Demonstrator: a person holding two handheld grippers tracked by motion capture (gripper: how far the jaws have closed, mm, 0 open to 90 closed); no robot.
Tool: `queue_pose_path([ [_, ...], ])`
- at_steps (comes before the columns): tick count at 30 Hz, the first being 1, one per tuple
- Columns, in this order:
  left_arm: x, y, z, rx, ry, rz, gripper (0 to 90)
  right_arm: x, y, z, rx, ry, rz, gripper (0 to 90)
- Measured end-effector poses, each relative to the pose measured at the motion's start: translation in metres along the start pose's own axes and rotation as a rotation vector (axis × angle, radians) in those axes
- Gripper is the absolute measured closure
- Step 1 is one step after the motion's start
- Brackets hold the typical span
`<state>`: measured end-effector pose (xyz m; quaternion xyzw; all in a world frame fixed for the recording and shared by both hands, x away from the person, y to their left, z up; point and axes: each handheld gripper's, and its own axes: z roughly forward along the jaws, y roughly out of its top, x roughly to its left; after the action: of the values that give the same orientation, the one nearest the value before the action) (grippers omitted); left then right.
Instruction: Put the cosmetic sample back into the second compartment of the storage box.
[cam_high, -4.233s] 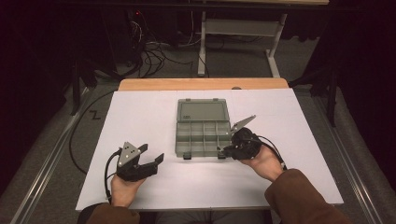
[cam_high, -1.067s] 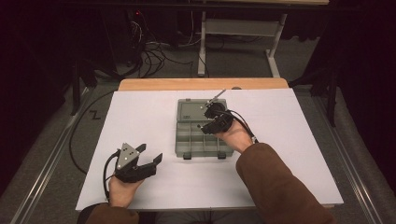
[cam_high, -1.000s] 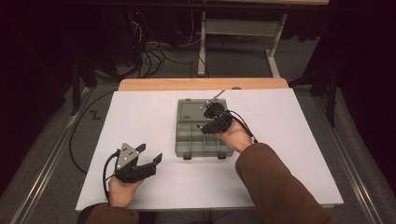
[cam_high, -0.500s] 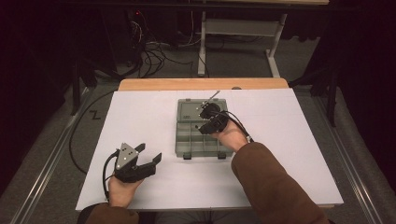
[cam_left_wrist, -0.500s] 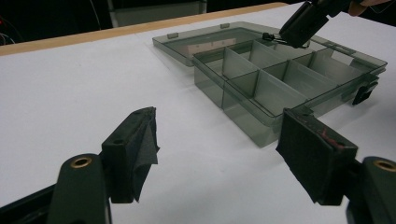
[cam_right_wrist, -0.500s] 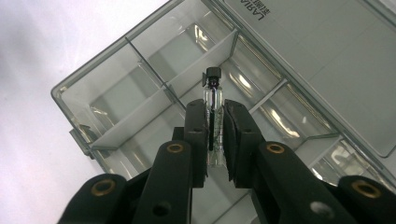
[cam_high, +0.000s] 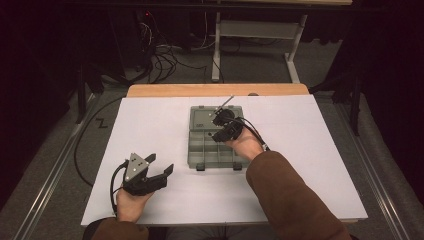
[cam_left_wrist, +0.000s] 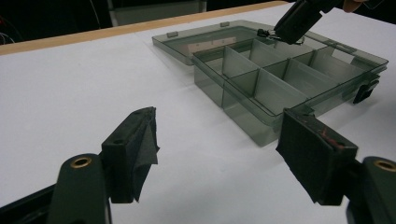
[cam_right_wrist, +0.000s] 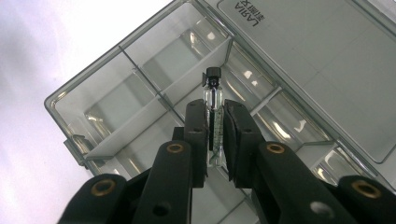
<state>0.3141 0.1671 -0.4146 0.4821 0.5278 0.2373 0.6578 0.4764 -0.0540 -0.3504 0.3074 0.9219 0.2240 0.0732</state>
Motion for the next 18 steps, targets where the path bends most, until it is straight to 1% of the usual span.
queue_pose_path([
  [2,0.000,0.000,0.000,-0.001,0.001,-0.008,28.8,0.001,0.001,0.001,0.001,-0.002,0.008,82.0],
  [3,0.000,0.000,0.000,-0.001,0.000,-0.007,28.8,0.001,0.002,0.001,0.005,-0.003,-0.002,82.0],
  [4,-0.001,0.000,0.000,0.002,-0.002,-0.004,28.8,0.002,0.003,0.001,0.010,-0.004,0.010,81.9],
  [5,-0.001,0.000,0.000,0.002,-0.004,-0.006,28.8,0.002,0.003,0.003,0.004,-0.003,-0.001,81.9],
  [7,0.000,0.000,0.000,0.003,-0.004,-0.008,28.8,0.003,0.004,0.004,0.005,-0.006,-0.009,81.9],
  [8,0.000,0.000,0.000,0.002,-0.002,-0.006,28.8,0.003,0.005,0.005,0.015,-0.007,-0.007,81.9],
  [9,-0.001,-0.001,0.000,0.001,0.001,0.007,28.8,0.004,0.005,0.006,0.019,-0.010,0.005,81.8],
  [10,-0.001,-0.001,0.000,0.001,0.002,0.018,29.0,0.004,0.006,0.007,0.026,-0.016,-0.001,81.8],
  [11,-0.002,-0.002,0.000,0.004,-0.001,0.018,29.0,0.004,0.006,0.009,0.029,-0.025,-0.010,81.6],
  [12,-0.002,-0.002,0.000,0.006,-0.003,0.014,29.0,0.005,0.006,0.010,0.038,-0.023,-0.001,81.6],
  [13,-0.002,-0.001,0.000,0.008,-0.003,0.010,29.1,0.004,0.006,0.012,0.033,-0.024,-0.010,81.6],
  [15,-0.001,0.000,0.000,0.004,-0.003,0.000,29.0,0.004,0.007,0.014,0.035,-0.027,-0.009,81.4],
  [16,-0.001,0.000,0.000,0.003,-0.003,-0.005,29.0,0.004,0.007,0.014,0.033,-0.027,0.006,80.7],
  [18,-0.001,0.000,0.000,0.003,-0.002,-0.002,29.0,0.003,0.006,0.014,0.020,-0.030,0.001,77.4],
])
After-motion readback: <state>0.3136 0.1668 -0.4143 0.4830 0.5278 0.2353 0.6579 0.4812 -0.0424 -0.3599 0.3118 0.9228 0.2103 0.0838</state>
